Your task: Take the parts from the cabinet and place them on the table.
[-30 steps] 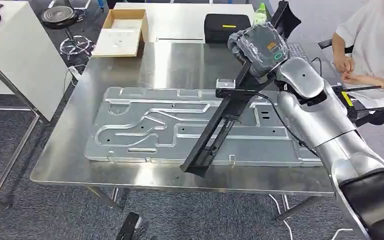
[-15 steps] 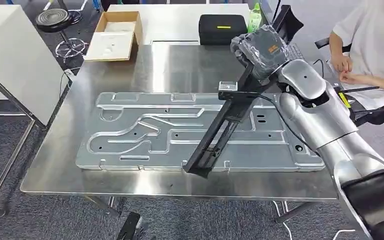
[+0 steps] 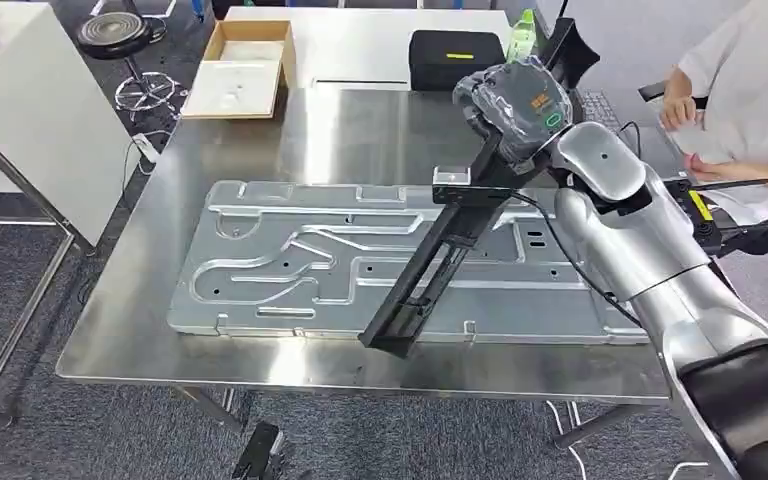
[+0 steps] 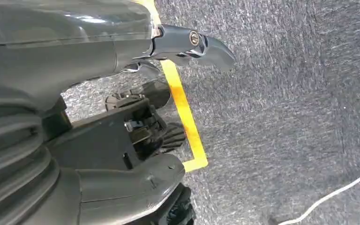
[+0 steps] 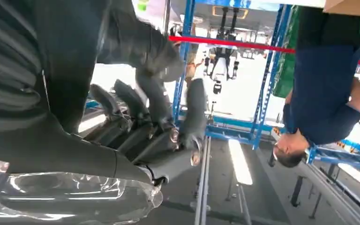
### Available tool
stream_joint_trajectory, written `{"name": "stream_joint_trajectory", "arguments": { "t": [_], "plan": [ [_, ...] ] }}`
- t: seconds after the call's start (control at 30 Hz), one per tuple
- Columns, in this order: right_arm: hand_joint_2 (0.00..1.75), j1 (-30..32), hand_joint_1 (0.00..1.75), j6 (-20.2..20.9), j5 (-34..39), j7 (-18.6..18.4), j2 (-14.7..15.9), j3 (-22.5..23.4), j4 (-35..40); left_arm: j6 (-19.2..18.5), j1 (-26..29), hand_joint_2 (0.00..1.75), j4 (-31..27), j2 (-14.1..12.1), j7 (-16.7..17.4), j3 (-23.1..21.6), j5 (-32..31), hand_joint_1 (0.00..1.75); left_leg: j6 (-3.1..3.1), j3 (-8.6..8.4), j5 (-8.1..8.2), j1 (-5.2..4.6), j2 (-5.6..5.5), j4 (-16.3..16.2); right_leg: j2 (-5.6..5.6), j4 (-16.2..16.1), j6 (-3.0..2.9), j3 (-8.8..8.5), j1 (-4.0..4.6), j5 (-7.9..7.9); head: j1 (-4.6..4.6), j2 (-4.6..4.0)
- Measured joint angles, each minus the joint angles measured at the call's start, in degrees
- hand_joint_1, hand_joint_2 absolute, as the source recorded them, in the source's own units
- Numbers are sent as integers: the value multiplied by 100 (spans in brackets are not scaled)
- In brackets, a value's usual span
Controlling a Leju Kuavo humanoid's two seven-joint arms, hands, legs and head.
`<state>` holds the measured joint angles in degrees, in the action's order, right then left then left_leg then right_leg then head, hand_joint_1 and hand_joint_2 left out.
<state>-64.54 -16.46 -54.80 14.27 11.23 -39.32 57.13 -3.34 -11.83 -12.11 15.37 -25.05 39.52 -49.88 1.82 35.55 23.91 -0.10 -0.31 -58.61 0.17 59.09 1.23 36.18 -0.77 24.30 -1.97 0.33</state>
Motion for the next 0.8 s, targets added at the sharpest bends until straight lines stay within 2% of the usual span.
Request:
{"name": "stream_joint_trajectory", "arguments": {
  "t": [0.1, 0.13, 0.17, 0.2, 0.23, 0.27, 0.3, 0.33, 0.37, 0.4, 0.43, 0.47, 0.5, 0.6, 0.63, 0.67, 0.7, 0.77, 0.8],
  "plan": [
    [175, 4, 0, 9, 0, 35, 0, -4, -18, -24, 0, 175, 0, 2, 0, 0, 0, 0, -68, -9, 0, 8, 1, 21, -2, 2, -68, 7, 11, 1, -4, 0],
    [175, 0, 0, 9, 2, 39, 0, -4, -17, -39, 0, 175, 0, -2, 0, 0, 26, 0, -105, 27, 48, 15, 6, -18, -16, -44, -116, -21, -45, -29, -4, 0],
    [175, -3, 0, 7, 4, 37, 0, -4, -17, -57, 3, 0, 0, -2, -7, 0, 52, 0, -148, 65, 169, 23, 9, -167, -16, -60, -138, -34, -46, -31, 0, 0],
    [175, -12, 0, 9, 4, 41, 0, -7, -17, -70, 2, 0, 0, -2, -9, 0, 53, 0, -183, 204, 375, 33, 8, -499, -19, -60, -176, -32, -50, -29, 0, 0],
    [175, -10, 0, 9, 4, 44, -2, -11, -17, -72, 1, 0, 0, -2, -11, 2, 57, 0, -211, 436, 617, 51, 9, -1003, -18, -56, -179, -31, -47, -29, 2, 0],
    [175, -6, 0, 9, 4, 48, -2, -20, -24, -74, 5, 0, 0, -2, -11, 7, 59, 0, -230, 648, 789, 61, 9, -1447, -18, -53, -185, -28, -47, -25, 0, 0],
    [175, -1, 0, 9, 4, 50, -2, -26, -33, -79, 13, 0, 0, -2, -11, 9, 63, 0, -244, 801, 859, 70, 9, -1754, -18, -49, -185, -25, -48, -23, 2, 0],
    [175, 11, 0, 9, 4, 52, -2, -35, -37, -79, 21, 0, 0, -2, -11, 9, 63, 0, -249, 832, 786, 79, 10, -1785, -17, -47, -185, -30, -50, -17, 2, 0],
    [175, 15, 0, 9, 4, 57, -2, -42, -39, -79, 23, 0, 0, -4, -11, 9, 63, 0, -247, 719, 576, 83, 11, -1514, -15, -45, -178, -36, -53, -12, 2, 0],
    [175, 12, 0, 9, 4, 57, -2, -44, -39, -79, 21, 175, 0, -4, -11, 9, 63, 0, -238, 504, 331, 84, 11, -1078, -14, -41, -166, -44, -56, -4, 2, 0],
    [175, 4, 0, 9, 4, 57, -2, -44, -39, -79, 17, 175, 0, -4, -13, 9, 63, 0, -219, 237, 74, 86, 13, -521, -13, -34, -148, -57, -59, 8, 2, 0],
    [175, 1, 0, 7, 4, 57, -2, -44, -39, -79, 16, 175, 0, -5, -13, 9, 63, 0, -188, 58, -21, 85, 15, -110, -14, -31, -123, -62, -56, 24, 2, 0],
    [175, -6, 0, 7, 4, 55, 0, -44, -39, -76, 10, 175, 0, -4, -15, 9, 61, 0, -168, -19, 42, 58, 8, 7, -5, -7, -89, -45, -14, 35, 2, 0],
    [175, 0, 0, 2, 4, 55, 0, -44, -39, -61, 27, 175, 0, -4, -15, 11, 48, 0, -68, -1, 22, 35, -1, -11, -8, -61, 24, -58, -29, 2, 0, 0],
    [175, 1, 0, 0, 4, 55, 0, -42, -37, -59, 26, 175, 0, -4, -17, 11, 46, 0, -12, -39, -17, 63, 3, 65, -6, -56, 61, -64, -32, 23, 0, 0],
    [175, 4, 0, -2, 4, 55, 2, -42, -37, -52, 23, 175, 0, -2, -17, 11, 44, 0, 22, -59, -39, 73, 8, 96, -12, 50, 77, -29, -57, 111, -4, 0],
    [175, -7, 0, -2, 4, 54, 2, -42, -37, -48, 13, 175, 0, -2, -17, 11, 44, 0, 53, -56, -44, 74, 11, 102, -15, 327, 84, 101, -53, 305, -4, 0],
    [175, 12, 0, -2, 4, 39, 7, -42, -46, -33, 19, 175, 0, -2, -20, 11, 35, 0, 68, -53, -39, 56, 9, 100, -12, 1245, 105, 536, -50, 731, -4, 0],
    [175, 37, 0, -2, 4, 39, 7, -42, -52, -20, 31, 175, 0, -2, -20, 11, 35, 0, 74, -51, -35, 46, 8, 94, -12, 1638, 107, 743, -50, 840, -4, 0]
  ]
}}
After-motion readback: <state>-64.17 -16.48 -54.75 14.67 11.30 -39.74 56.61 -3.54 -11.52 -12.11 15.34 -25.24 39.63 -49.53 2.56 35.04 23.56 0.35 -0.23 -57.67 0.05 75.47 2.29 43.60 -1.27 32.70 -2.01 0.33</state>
